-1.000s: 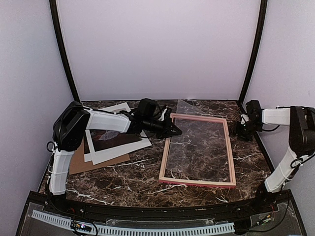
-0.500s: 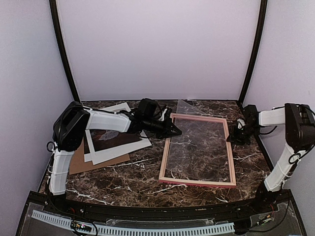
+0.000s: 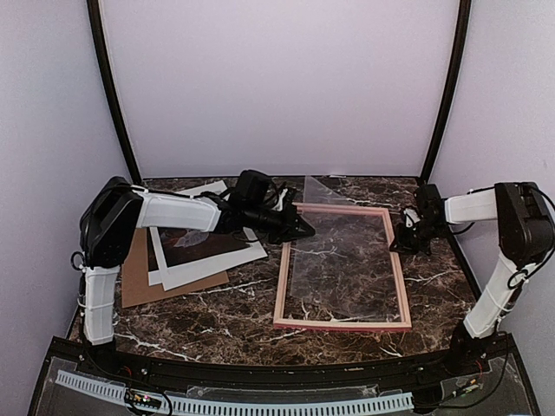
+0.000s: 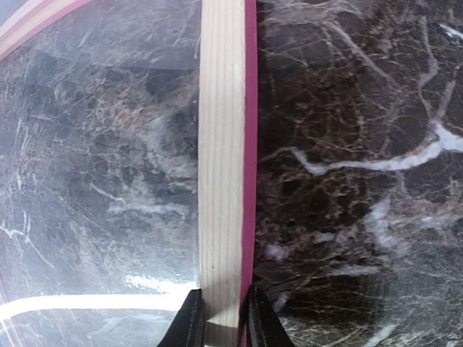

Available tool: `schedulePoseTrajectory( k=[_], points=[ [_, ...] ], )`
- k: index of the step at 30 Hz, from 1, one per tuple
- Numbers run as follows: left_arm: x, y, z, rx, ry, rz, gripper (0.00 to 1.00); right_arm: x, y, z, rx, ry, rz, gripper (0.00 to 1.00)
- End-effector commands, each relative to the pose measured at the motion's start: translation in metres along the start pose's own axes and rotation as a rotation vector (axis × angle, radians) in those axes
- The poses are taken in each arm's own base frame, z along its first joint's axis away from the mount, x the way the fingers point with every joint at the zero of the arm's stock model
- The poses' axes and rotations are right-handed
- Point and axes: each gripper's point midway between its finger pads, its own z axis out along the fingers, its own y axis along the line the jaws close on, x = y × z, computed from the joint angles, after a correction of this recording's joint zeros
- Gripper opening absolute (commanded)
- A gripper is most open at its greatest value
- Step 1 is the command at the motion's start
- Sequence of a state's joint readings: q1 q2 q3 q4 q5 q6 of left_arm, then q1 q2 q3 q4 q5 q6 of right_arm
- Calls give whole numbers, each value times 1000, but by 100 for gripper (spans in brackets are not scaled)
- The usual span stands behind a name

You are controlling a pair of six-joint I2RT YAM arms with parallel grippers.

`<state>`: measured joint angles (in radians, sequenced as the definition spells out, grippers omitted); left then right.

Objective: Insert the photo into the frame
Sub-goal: Place the glass panel in the frame body.

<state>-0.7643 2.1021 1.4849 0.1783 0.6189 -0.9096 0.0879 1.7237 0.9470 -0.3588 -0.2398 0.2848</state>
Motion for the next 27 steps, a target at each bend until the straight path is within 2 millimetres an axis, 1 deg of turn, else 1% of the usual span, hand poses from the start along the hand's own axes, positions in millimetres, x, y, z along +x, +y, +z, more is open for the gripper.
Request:
schedulePoseTrajectory(
  k=[1,2,3,4,8,13,18,22,25,27],
  points=[
    [-16,-46,-33,59,-116,47,0,16,24,13,-78,59,-28,17],
    [-18,-51,-38,66,-136,51,0,16,26,13,-84,58,-29,17],
    [-17,-48,-40,59,-140,39,0,16,27,13,-88,58,-27,17],
    [-19,-50,-43,61,-158,42,0,16,29,13,-97,56,-23,18],
    [-18,-45,-43,61,-176,34,0,16,37,12,-138,53,-4,22],
    [-19,-47,-43,77,-189,56,0,17,37,13,-146,60,16,27],
    [-25,-62,-45,111,-196,110,0,18,37,13,-144,69,33,35],
    [-28,-74,-47,130,-192,165,0,11,37,7,-162,56,56,40],
    [-29,-84,-49,150,-191,200,0,4,37,-2,-198,39,84,48],
    [-32,-96,-52,171,-198,244,0,-1,37,-8,-224,25,105,54]
  ],
)
